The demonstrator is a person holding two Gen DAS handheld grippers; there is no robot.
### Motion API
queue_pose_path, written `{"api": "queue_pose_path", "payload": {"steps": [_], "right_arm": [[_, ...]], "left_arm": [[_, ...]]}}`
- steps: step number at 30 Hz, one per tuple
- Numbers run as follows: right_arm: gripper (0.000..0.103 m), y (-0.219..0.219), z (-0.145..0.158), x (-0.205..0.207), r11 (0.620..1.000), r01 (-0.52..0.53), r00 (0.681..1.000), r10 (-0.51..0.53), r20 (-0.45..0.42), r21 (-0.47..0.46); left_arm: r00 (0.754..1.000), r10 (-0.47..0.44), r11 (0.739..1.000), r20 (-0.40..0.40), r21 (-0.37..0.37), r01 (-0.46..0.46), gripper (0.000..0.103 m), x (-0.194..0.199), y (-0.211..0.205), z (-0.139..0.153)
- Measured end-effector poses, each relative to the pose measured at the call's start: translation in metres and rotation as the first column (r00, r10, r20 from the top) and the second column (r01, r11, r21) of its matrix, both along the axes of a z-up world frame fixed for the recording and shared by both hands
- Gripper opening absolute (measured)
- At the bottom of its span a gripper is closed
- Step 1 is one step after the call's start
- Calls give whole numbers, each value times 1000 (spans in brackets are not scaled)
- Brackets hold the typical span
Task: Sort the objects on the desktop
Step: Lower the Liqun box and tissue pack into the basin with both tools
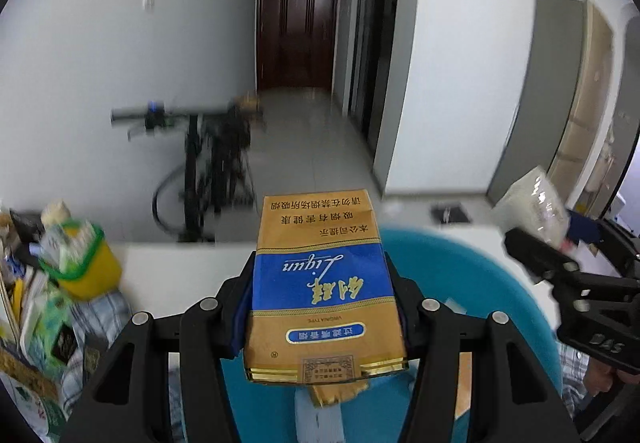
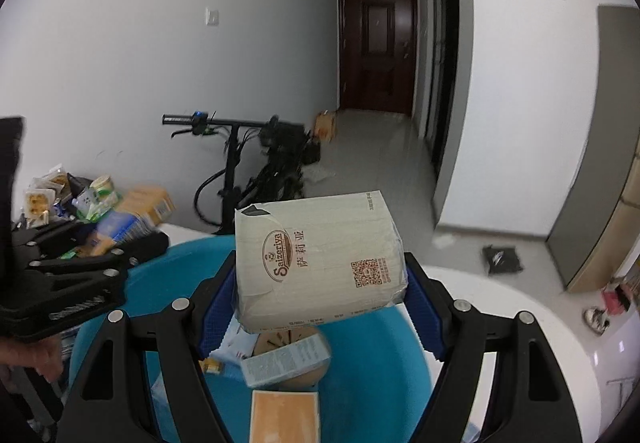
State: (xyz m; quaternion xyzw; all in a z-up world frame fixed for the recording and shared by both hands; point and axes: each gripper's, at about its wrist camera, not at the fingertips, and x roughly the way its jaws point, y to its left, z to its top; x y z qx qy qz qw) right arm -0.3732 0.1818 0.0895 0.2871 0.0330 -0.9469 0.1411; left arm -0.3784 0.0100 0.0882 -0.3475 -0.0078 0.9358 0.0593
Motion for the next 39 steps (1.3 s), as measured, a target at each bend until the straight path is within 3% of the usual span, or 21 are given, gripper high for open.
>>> {"api": "queue_pose_path", "payload": {"steps": [5, 9, 14, 16, 20, 27, 32, 36, 39], "right_arm": [[75, -1, -10, -19, 999, -52, 992, 51, 117, 5], [75, -4, -26, -33, 995, -96, 965, 91, 245, 9], [74, -10, -43, -53, 991, -132, 915, 122, 385, 0], [74, -13, -48, -54, 990, -128, 914, 98, 394, 51], [74, -12, -59, -60, 989, -137, 883, 95, 459, 58], [74, 4, -56, -69, 992, -99, 882, 52, 468, 76], [74, 5, -53, -66, 988, -106, 901, 46, 432, 116], [74, 6, -55, -68, 989, -110, 888, 55, 456, 96], [74, 9, -55, -70, 989, -105, 891, 49, 452, 100]], "left_arm": [[990, -9, 1000, 143, -6, 10, 57, -22, 0, -17], [969, -22, 1000, 245, -4, 23, 57, -31, 5, -34], [945, -9, 1000, 327, -24, 17, 57, -44, 8, -50], [938, 5, 997, 348, -68, 20, 57, -46, 13, -57], [916, 6, 999, 401, -43, 12, 57, -52, 13, -68], [918, 18, 999, 396, -41, -2, 57, -57, 17, -73], [914, 9, 1000, 405, -21, 0, 57, -63, 23, -78], [911, 14, 1000, 413, -2, -14, 57, -66, 24, -83], [915, 18, 999, 403, 25, -30, 66, -67, 23, -84]]}}
